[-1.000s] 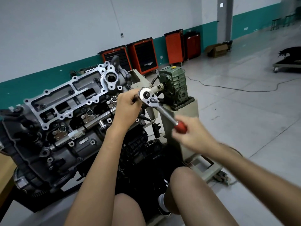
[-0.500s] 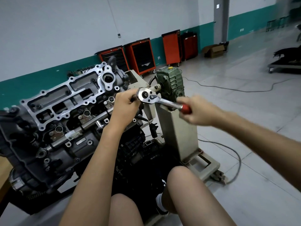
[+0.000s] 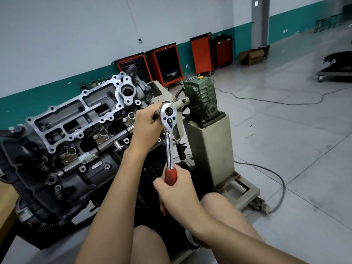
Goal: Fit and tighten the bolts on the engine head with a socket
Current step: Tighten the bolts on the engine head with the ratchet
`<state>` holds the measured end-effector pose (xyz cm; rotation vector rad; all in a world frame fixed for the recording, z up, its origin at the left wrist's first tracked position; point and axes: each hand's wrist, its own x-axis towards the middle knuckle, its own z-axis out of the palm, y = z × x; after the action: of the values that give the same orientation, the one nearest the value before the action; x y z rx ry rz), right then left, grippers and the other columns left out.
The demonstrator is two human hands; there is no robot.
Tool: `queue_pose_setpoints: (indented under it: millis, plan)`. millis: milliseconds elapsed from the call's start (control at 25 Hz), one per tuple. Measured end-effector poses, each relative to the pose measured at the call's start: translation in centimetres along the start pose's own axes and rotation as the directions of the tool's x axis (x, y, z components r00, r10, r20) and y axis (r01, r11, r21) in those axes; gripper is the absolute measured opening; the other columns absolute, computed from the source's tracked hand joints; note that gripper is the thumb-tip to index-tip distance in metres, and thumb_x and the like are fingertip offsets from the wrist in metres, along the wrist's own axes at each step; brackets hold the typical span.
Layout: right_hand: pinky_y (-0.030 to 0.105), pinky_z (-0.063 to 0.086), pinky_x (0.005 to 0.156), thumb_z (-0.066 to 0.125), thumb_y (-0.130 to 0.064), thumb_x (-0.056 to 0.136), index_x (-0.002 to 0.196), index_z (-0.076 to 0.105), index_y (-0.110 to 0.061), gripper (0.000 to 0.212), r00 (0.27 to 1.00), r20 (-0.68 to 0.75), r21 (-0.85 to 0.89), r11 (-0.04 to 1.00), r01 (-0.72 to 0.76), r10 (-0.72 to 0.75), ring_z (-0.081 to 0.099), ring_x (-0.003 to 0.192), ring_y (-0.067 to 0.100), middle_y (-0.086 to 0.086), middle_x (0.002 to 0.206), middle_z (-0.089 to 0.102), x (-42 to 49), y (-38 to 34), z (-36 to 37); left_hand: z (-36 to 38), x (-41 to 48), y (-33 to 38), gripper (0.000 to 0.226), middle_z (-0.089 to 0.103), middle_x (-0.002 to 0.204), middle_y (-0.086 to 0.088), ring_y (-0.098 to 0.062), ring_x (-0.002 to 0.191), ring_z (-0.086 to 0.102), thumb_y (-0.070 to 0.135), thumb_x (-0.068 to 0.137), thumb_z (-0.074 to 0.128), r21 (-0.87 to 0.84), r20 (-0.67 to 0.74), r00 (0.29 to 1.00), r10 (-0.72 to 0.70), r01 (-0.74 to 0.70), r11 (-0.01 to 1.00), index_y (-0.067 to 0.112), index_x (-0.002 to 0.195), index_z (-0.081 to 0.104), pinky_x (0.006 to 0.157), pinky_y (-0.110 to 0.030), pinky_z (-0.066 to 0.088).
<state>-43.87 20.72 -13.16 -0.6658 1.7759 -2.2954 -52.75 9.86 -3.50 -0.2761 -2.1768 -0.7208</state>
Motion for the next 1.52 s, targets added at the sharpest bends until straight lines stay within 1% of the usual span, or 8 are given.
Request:
queue_pose_setpoints:
  millis: [160,400,560,760,840,960,1240,1520]
  plan:
    - [0.019,0.03,0.042,0.06,0.003,0.079,0.059,0.038,-0.022,0.039,0.986,0.11,-0.492,0.856,0.161,-0.122,0.033,0.04,0.002,-0.011,0.044,0.036,2.8,-2.4,-7.9,-0.4,0.3,0.1,0.019,0.052,0.056,-0.024,-0.033,0.052,0.04,-0.007,0.083,0.053,-0.014,0.064,0.998,0.001,0.0,1.0,-0.011,0.064,0.056,0.05,-0.035,0.035]
    - [0.023,0.024,0.047,0.064,-0.006,0.076,0.068,0.039,-0.023,0.031,0.856,0.414,-0.858,0.182,0.48,-0.309,0.037,0.045,0.003,-0.013,0.049,0.036,10.7,-10.7,-15.5,-0.5,0.4,0.6,0.018,0.045,0.052,-0.025,-0.007,0.048,0.028,-0.009,0.082,0.049,-0.027,0.056,0.998,-0.002,0.004,1.0,-0.013,0.066,0.057,0.047,-0.026,0.026]
    - [0.023,0.028,0.049,0.064,-0.001,0.078,0.062,0.036,-0.025,0.04,0.933,0.187,-0.796,0.508,0.328,-0.308,0.037,0.048,0.012,-0.008,0.052,0.039,7.1,-6.4,-12.8,-0.3,0.0,0.1,0.017,0.051,0.057,-0.026,-0.027,0.052,0.033,-0.005,0.08,0.048,-0.007,0.021,1.0,0.003,-0.003,1.0,-0.011,0.068,0.059,0.05,-0.032,0.027]
    - [0.022,0.03,0.04,0.058,-0.008,0.074,0.059,0.037,-0.023,0.03,0.995,-0.067,-0.13,0.989,0.068,-0.078,0.031,0.04,0.009,-0.009,0.045,0.033,0.6,-0.4,-1.0,0.0,0.1,-0.2,0.009,0.055,0.06,-0.028,-0.016,0.059,0.039,-0.01,0.076,0.057,-0.025,-0.004,1.0,-0.024,0.024,0.999,-0.012,0.068,0.059,0.052,-0.041,0.041]
    - [0.02,0.032,0.036,0.054,-0.014,0.073,0.059,0.04,-0.026,0.023,0.999,-0.048,0.025,1.0,0.009,-0.007,0.034,0.035,0.01,-0.009,0.042,0.034,-0.2,-0.2,1.6,0.0,0.1,-0.1,0.016,0.051,0.056,-0.026,-0.018,0.055,0.035,-0.009,0.077,0.058,-0.013,0.007,1.0,-0.006,0.006,1.0,-0.012,0.062,0.054,0.05,-0.041,0.038]
    - [0.023,0.032,0.04,0.058,-0.004,0.079,0.06,0.039,-0.022,0.033,0.996,0.027,-0.349,0.933,0.086,-0.082,0.033,0.04,0.006,-0.011,0.045,0.036,1.2,-1.5,-4.4,-0.2,0.3,-0.2,0.029,0.048,0.05,-0.021,-0.024,0.049,0.035,-0.005,0.083,0.057,-0.032,0.023,1.0,-0.005,0.006,0.999,-0.003,0.055,0.049,0.047,-0.039,0.035]
    - [0.019,0.026,0.046,0.061,-0.006,0.077,0.063,0.033,-0.032,0.04,0.88,0.397,-0.879,0.169,0.446,-0.26,0.039,0.047,0.001,-0.013,0.051,0.039,10.6,-11.5,-15.5,-0.1,0.4,0.6,0.024,0.041,0.052,-0.025,-0.012,0.052,0.026,0.0,0.081,0.05,-0.001,0.018,0.999,0.049,-0.049,0.999,-0.011,0.059,0.05,0.05,-0.024,0.024]
    - [0.022,0.03,0.042,0.061,-0.004,0.074,0.059,0.035,-0.018,0.033,0.984,-0.051,-0.407,0.904,0.135,-0.17,0.03,0.042,0.007,-0.008,0.046,0.033,1.6,-1.4,-5.9,0.4,0.1,-0.2,0.014,0.054,0.059,-0.025,-0.036,0.056,0.046,-0.009,0.078,0.049,0.015,-0.005,0.999,0.041,-0.041,0.999,-0.012,0.066,0.057,0.053,-0.04,0.039]
